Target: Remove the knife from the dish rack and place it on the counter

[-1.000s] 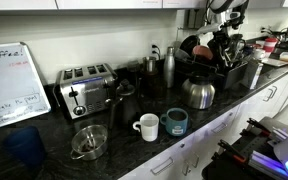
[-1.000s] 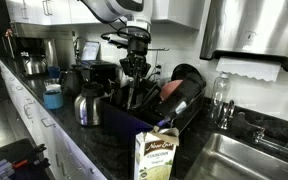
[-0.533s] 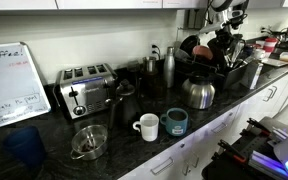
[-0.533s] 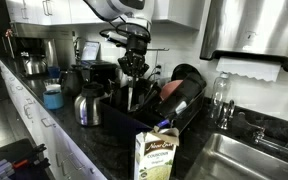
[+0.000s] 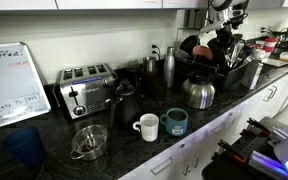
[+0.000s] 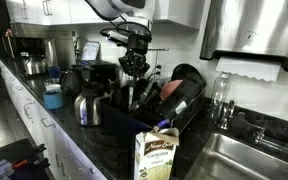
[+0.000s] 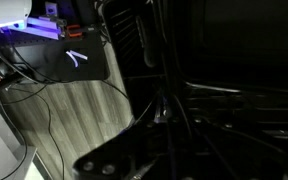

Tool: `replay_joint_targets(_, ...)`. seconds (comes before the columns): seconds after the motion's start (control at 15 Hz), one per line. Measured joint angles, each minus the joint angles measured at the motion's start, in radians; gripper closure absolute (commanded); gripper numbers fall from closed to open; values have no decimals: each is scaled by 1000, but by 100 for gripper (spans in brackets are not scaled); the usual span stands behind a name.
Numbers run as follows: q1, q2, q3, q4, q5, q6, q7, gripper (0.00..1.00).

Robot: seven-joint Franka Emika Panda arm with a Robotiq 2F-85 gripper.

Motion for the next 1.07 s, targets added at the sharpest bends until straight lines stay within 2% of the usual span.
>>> replay_joint_targets(1.07,-4,-76,-39,45,85,-26,-16,99)
